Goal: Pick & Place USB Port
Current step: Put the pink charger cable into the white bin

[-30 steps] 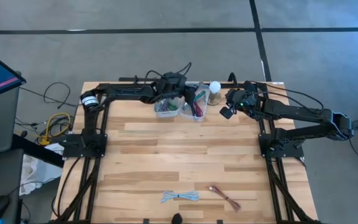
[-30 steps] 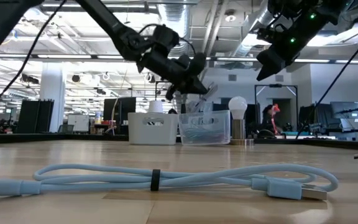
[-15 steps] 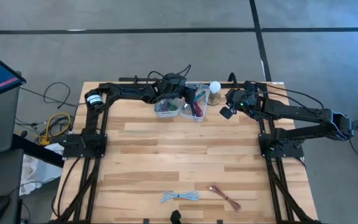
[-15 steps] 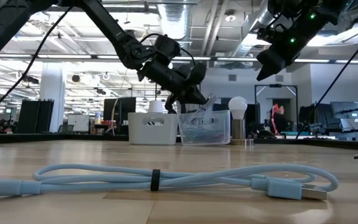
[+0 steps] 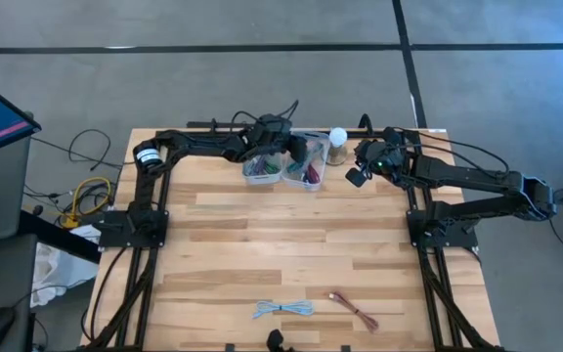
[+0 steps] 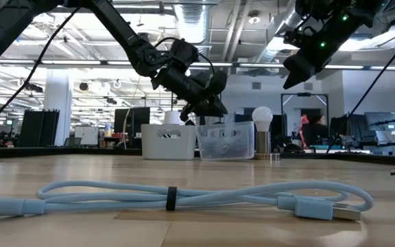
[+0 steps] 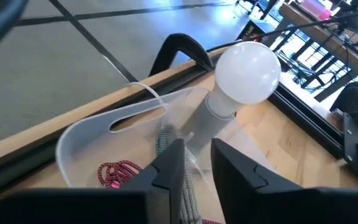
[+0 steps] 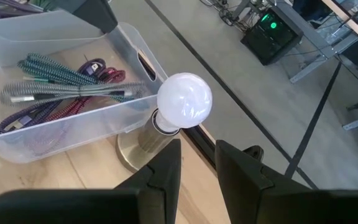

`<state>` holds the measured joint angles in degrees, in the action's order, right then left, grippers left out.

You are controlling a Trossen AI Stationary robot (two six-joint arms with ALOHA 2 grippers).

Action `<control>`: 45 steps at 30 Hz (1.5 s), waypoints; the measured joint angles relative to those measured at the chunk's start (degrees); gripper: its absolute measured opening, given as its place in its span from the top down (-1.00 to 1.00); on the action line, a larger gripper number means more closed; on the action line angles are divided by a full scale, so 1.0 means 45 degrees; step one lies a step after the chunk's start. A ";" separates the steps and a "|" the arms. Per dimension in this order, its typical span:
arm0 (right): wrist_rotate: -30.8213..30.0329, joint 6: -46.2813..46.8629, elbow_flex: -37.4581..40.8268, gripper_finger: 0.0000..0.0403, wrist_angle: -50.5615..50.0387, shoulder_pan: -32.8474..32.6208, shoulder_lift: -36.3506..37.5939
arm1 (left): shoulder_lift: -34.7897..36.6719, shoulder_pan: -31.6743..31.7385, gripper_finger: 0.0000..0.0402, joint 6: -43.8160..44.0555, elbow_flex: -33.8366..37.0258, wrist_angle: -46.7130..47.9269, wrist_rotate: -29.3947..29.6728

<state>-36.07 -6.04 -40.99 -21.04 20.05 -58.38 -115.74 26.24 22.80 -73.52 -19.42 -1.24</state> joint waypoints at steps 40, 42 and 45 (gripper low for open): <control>0.1509 0.0977 -0.0214 0.54 -0.2776 -0.0580 0.0023 | 1.2972 -0.5070 0.78 -0.5002 0.6447 0.6864 0.0386; 0.1910 0.1010 -0.0300 0.54 -0.3155 -0.0850 0.0295 | 1.3947 -0.5394 0.78 -0.4969 0.7266 0.6720 0.0676; 0.2083 0.1039 -0.0311 0.54 -0.3538 -0.1505 0.0877 | 1.5330 -0.5982 0.78 -0.4709 0.8379 0.6573 0.1708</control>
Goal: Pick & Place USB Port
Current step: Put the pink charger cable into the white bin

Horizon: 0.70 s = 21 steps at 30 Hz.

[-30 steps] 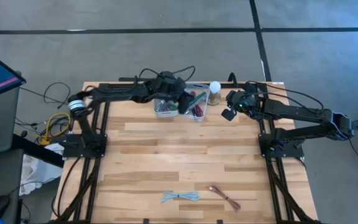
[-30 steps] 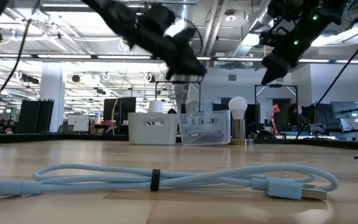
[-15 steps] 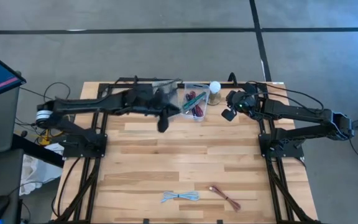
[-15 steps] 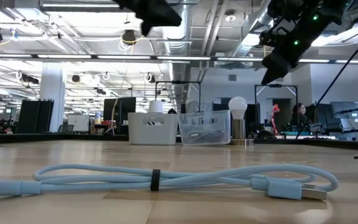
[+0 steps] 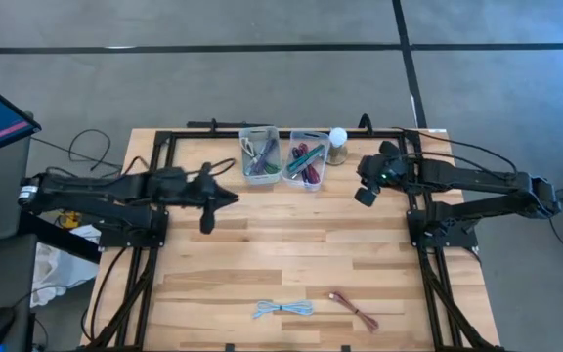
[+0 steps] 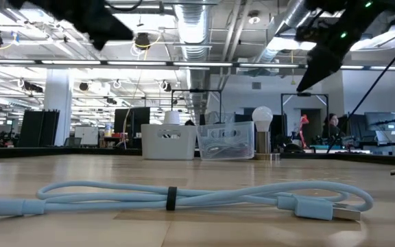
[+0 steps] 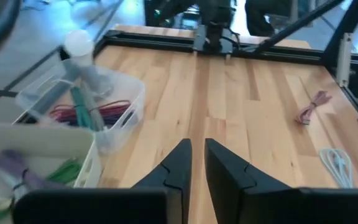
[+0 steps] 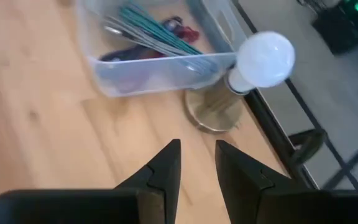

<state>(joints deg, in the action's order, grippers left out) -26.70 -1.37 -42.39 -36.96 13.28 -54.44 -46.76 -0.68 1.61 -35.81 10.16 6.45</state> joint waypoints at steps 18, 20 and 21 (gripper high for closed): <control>0.4909 0.9202 0.0003 0.59 -0.4553 -0.6125 0.2093 | 0.2456 -0.1696 0.78 0.1851 0.3139 -0.0365 0.2236; 0.4883 0.9584 0.0005 0.63 -0.4117 -0.6828 0.1564 | 0.2456 -0.1696 0.78 0.1850 0.3137 -0.0421 0.2236; 0.4914 0.9752 0.0005 0.64 -0.3827 -0.7163 0.1300 | 0.2456 -0.1696 0.78 0.1847 0.3137 -0.0439 0.2236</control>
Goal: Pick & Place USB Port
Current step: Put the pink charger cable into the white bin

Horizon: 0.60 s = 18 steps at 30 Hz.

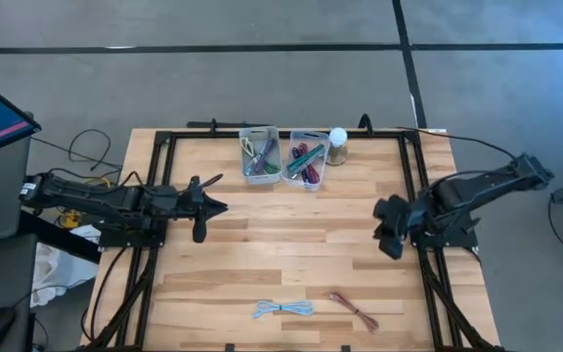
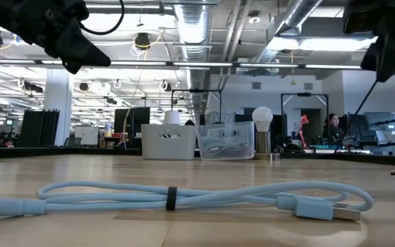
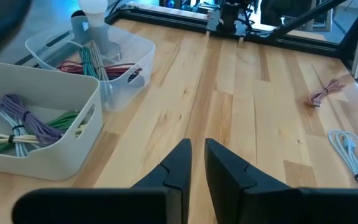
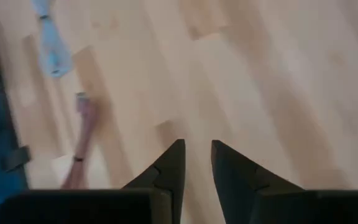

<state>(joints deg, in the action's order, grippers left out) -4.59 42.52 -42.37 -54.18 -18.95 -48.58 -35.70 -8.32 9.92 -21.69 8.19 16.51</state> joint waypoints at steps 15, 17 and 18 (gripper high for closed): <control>0.0981 0.4721 -0.0443 0.88 0.1405 -0.3069 -0.5459 | 0.0000 0.0005 0.78 -0.0042 0.0000 -0.0149 0.0000; 0.0544 0.4791 -0.1143 0.94 0.0782 -0.3373 -0.6158 | 0.0000 0.0005 0.78 -0.0042 0.0000 -0.0151 0.0000; 0.0160 0.4836 -0.1598 0.96 0.0318 -0.3514 -0.6488 | 0.0000 0.0005 0.78 -0.0042 0.0000 -0.0148 0.0000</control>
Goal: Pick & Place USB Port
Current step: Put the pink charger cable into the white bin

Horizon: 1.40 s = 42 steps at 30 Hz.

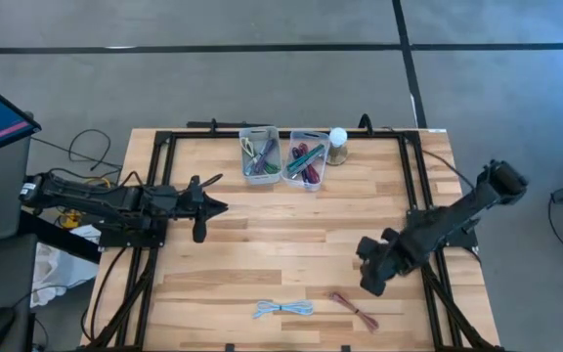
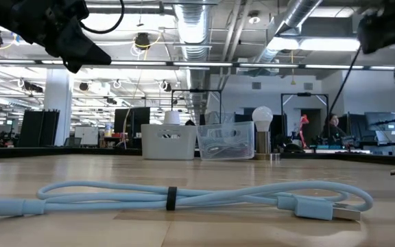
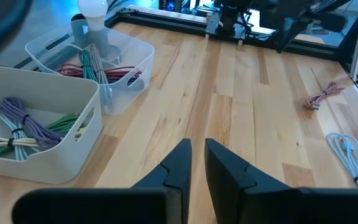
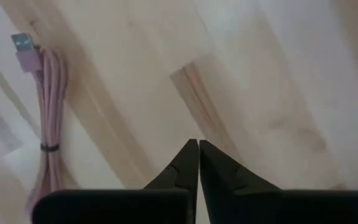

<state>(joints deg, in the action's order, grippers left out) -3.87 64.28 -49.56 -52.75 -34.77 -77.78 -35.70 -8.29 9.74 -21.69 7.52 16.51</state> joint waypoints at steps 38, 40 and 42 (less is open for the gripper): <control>-0.0096 0.3395 -0.4597 0.67 -0.2462 0.0904 -0.3900 | -0.0152 0.0004 0.78 -0.0450 -0.0019 0.0093 -0.0007; -0.0094 0.3748 -0.4603 0.61 -0.2159 0.0541 -0.3940 | -0.0088 0.0005 0.78 -0.0720 -0.0019 -0.0016 -0.0008; -0.0115 0.3814 -0.4600 0.58 -0.2098 0.0311 -0.3933 | -0.0071 0.0005 0.78 -0.0743 -0.0024 -0.0344 -0.0010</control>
<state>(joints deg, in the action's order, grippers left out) -4.39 81.44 -70.26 -62.19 -33.37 -95.48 -36.02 -8.27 6.39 -21.80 5.97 16.47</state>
